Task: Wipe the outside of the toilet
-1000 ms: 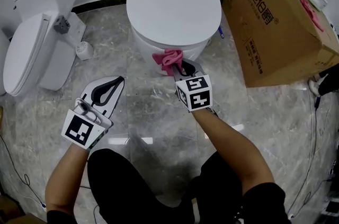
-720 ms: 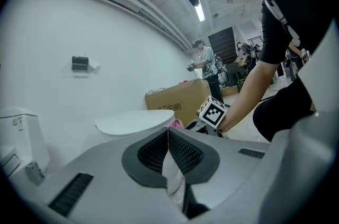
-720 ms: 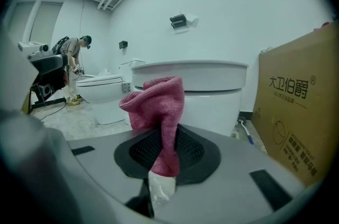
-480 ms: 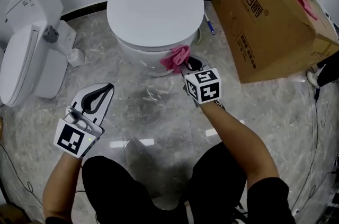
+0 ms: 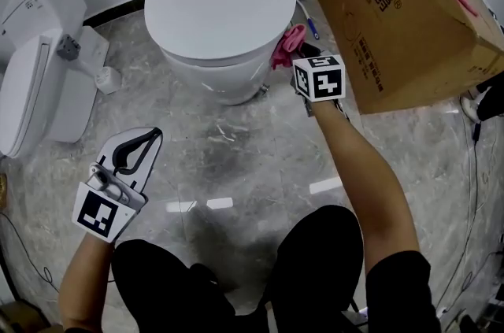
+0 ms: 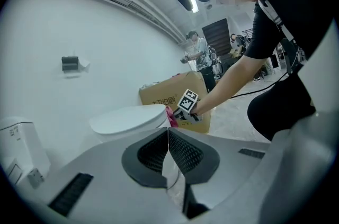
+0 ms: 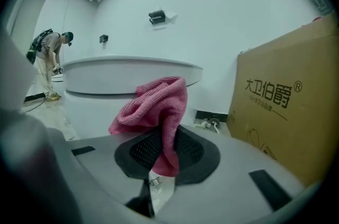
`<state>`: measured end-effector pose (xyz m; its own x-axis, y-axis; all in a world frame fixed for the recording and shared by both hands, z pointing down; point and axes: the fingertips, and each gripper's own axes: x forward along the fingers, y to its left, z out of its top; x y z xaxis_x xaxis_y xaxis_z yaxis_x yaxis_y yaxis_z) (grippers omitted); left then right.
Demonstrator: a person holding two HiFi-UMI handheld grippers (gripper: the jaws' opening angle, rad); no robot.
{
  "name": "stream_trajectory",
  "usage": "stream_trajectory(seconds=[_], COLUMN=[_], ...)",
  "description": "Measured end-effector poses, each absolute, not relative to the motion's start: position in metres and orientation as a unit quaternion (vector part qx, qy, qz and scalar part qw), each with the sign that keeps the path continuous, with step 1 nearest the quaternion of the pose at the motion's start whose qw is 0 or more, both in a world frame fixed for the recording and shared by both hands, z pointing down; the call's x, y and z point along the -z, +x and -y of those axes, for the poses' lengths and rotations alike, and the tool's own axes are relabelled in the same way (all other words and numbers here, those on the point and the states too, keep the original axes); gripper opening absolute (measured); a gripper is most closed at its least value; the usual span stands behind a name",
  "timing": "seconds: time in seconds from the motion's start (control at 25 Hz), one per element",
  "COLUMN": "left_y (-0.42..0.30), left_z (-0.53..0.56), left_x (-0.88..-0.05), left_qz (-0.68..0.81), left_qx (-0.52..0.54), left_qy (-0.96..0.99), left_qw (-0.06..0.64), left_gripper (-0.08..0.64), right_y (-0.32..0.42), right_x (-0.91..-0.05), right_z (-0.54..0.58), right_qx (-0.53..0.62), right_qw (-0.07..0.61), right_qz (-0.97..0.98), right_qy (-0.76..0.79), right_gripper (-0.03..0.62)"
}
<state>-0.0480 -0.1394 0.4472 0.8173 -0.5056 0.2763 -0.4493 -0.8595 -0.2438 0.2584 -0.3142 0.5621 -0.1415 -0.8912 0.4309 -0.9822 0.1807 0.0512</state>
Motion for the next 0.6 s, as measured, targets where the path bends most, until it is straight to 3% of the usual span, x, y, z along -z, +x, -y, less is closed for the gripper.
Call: stream_trajectory(seconds=[0.32,0.6], left_y=[-0.058,-0.073], left_z=[0.136,0.156], left_x=[-0.449,-0.443], left_qz=[-0.257,-0.292], left_qx=[0.176,0.144], left_qy=[-0.947,-0.942], left_qw=[0.079,0.077], left_gripper=[0.017,0.017], right_y=[0.288,0.265], right_x=[-0.553,-0.548], right_z=[0.331,0.26], right_qx=[-0.112,-0.092], right_qw=[0.209,0.216], right_qz=[0.717,0.756], right_qy=[0.656,0.611], right_gripper=[0.077,0.077])
